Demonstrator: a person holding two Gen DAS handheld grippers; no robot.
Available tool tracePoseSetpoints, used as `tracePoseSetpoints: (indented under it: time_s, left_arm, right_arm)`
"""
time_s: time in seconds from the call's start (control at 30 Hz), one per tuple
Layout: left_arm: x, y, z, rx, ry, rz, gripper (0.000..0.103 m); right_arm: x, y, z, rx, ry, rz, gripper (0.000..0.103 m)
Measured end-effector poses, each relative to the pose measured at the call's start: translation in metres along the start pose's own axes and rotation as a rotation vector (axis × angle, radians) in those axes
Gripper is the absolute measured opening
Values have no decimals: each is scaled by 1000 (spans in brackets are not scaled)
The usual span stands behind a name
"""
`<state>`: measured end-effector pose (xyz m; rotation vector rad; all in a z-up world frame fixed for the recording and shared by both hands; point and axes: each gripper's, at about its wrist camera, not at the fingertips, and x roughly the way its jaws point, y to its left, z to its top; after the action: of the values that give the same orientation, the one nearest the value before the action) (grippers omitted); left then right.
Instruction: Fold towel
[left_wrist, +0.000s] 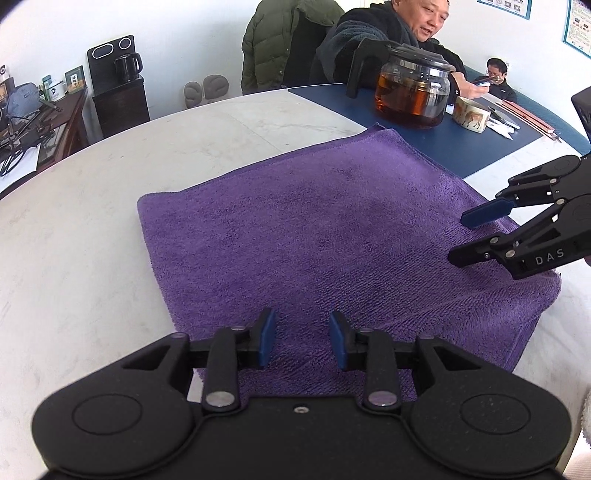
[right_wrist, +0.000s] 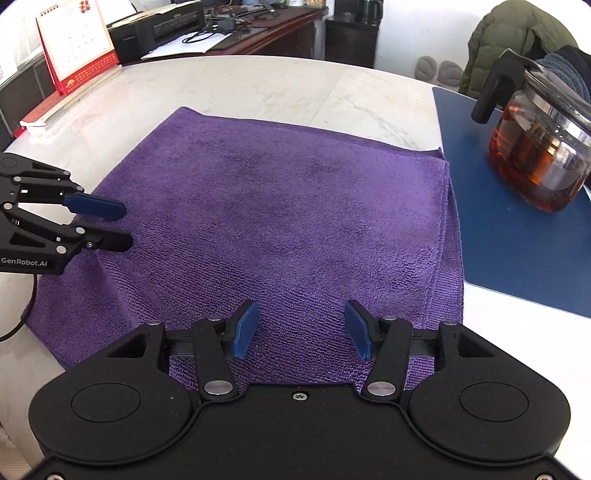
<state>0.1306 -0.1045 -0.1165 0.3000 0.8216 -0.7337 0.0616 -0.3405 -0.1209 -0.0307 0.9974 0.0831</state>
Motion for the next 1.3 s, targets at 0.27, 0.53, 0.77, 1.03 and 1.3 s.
tracePoseSetpoints:
  time_s: [0.27,0.53,0.77,1.03,1.3]
  left_arm:
    - [-21,23,-26,-38,5,34,30]
    - [-46,45,-49,-101,50,103,31]
    - [-53,48,-53,-158,84,164,34]
    - [-56,46,-38,-190,99,188,34]
    - [-57,48,-13,-175,81,213,34]
  right_arm:
    - [4,27,8,-43,22,40,53]
    - [8,63,15,-111,41,97,62]
    - [10,88,22,-168,49,169,62]
    - [-6,67,32,-136,22,234,61]
    - [-17,28,48,-59,-43,222,61]
